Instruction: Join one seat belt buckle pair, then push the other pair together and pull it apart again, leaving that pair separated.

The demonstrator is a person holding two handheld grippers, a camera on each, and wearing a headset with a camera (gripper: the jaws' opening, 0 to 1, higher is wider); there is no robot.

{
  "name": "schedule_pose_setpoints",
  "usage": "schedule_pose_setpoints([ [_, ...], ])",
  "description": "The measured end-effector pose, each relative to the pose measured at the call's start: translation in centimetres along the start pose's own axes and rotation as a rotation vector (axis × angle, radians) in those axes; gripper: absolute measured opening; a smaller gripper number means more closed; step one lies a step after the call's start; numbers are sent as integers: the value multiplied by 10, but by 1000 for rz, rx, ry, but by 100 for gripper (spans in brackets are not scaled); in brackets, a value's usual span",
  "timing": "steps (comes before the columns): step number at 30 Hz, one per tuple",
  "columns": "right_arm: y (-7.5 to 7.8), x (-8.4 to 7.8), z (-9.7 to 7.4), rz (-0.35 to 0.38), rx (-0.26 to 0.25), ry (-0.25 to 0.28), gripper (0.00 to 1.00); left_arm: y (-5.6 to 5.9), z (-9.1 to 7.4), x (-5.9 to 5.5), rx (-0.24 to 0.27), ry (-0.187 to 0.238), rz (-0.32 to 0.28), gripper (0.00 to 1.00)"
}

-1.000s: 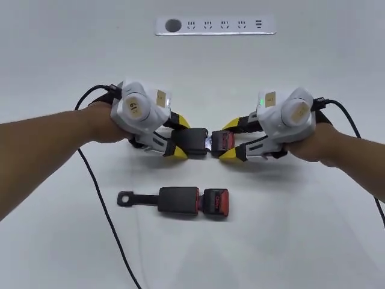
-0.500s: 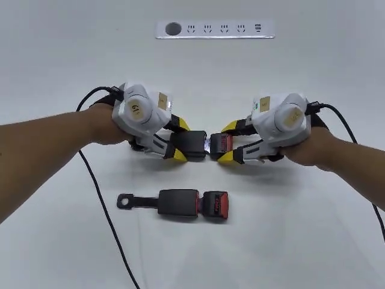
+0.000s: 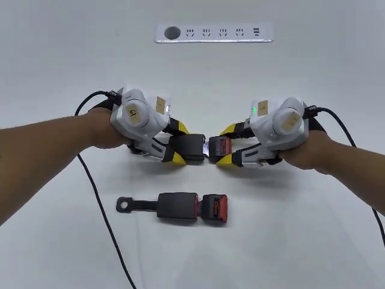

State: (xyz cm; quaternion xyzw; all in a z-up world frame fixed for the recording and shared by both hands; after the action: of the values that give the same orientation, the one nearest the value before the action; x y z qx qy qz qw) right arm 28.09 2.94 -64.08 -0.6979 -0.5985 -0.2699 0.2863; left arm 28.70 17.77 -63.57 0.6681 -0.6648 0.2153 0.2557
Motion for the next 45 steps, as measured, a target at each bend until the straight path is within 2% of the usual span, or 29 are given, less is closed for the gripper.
schedule_pose_setpoints([
  [23,-1,-4,1,2,-21,10,33,0,-1,0,4,22,5,34],
  [31,-2,-11,-7,4,-21,7,33,5,-3,-3,2,19,6,34],
  [41,-2,-15,-10,0,-11,22,33,3,-2,-3,6,19,-1,34],
  [45,0,-21,-16,3,-14,21,33,3,-2,-2,7,20,-3,34],
])
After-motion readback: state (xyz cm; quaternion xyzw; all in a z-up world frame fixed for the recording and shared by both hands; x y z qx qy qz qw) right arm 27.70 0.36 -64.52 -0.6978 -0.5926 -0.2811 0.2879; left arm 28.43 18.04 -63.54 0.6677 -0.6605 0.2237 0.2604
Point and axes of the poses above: the centre of the closed fingertips' face, and the gripper's own axes: z roughly forward along the fingers, y roughly to its right, x roughly out of its top, the point moved 7 cm from there along -z, roughly backward along the fingers, and after that the axes turned 1 degree about -y, right-handed, at the moved point
